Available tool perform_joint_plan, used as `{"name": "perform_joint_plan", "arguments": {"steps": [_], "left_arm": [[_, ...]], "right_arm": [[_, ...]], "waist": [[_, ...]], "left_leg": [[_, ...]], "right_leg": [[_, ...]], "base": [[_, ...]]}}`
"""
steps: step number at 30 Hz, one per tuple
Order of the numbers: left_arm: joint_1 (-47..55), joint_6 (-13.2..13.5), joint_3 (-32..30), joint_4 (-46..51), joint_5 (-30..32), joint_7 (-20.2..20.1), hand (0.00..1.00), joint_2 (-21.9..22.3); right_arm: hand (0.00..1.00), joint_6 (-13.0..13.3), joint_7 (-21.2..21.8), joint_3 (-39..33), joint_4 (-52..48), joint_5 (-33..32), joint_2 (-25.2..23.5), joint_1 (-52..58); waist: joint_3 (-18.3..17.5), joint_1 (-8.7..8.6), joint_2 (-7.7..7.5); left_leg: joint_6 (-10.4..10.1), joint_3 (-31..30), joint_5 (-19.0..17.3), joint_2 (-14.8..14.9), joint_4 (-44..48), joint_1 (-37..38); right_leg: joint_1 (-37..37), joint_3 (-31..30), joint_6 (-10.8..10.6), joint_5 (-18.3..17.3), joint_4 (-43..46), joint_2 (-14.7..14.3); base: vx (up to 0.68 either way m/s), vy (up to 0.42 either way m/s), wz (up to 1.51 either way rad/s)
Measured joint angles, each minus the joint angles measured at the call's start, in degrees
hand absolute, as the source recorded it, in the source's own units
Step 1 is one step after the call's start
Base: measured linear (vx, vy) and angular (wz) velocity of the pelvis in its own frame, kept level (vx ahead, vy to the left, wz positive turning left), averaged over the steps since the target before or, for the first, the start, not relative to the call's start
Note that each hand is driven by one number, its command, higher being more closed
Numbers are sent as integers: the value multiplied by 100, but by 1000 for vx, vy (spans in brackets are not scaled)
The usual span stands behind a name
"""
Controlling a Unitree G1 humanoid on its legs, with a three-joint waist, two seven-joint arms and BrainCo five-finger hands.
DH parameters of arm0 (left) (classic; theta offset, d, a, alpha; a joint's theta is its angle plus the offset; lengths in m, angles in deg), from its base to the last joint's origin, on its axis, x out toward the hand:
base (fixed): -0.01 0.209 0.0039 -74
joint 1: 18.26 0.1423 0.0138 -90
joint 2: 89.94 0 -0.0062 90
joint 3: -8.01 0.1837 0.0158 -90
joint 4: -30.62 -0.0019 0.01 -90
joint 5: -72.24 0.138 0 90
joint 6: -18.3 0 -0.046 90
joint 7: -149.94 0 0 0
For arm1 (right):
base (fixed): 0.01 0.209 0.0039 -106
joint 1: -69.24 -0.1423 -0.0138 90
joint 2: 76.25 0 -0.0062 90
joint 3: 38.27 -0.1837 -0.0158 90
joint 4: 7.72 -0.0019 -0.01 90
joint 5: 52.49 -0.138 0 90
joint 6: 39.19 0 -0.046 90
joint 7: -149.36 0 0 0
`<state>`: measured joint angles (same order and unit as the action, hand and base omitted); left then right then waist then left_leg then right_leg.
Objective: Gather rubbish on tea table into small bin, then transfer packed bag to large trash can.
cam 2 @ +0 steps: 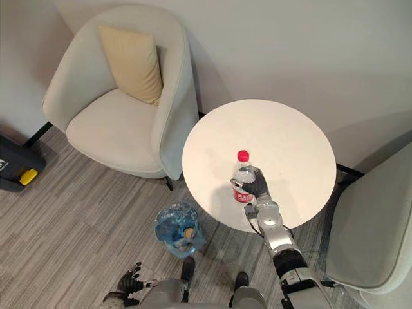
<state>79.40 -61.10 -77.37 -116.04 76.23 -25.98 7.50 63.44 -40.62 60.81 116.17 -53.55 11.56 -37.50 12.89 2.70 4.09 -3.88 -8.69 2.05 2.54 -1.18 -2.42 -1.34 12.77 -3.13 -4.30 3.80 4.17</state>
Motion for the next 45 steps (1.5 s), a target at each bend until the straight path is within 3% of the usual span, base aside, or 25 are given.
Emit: {"name": "perform_joint_plan", "arguments": {"steps": [7, 26, 32, 45], "left_arm": [[-1, 1, 2, 29, 1, -1, 0, 4], [2, -10, 1, -16, 15, 0, 0, -6], [15, -11, 1, -88, 16, 8, 0, -96], [25, -5, -13, -381, 18, 13, 0, -99]], "right_arm": [[100, -15, -2, -7, -122, -74, 17, 23], [100, 280, 218, -10, -3357, -63, -235, 1484], [100, 354, 296, 25, -3887, -64, -385, 1757], [100, 471, 537, 329, -4234, -50, -398, 2324]], "waist": [[5, -20, 8], [-58, -86, -54], [-221, -163, -219], [-500, -180, -238]], "left_leg": [[0, 20, 0, 0, 1, -56], [-1, 267, -1, 59, -30, 140], [-2, 423, -3, 71, -91, 227], [-7, 565, -7, 142, -117, 393]], "right_leg": [[59, -28, 1, 1, 7, 1], [57, -295, -3, 0, 121, -24], [52, -404, -3, 1, 110, -28], [-33, -549, -2, 22, 109, -88]], "base": [[0, 0, 0], [-25, -1, -6], [3, 1, -9], [-27, -5, -6]]}}
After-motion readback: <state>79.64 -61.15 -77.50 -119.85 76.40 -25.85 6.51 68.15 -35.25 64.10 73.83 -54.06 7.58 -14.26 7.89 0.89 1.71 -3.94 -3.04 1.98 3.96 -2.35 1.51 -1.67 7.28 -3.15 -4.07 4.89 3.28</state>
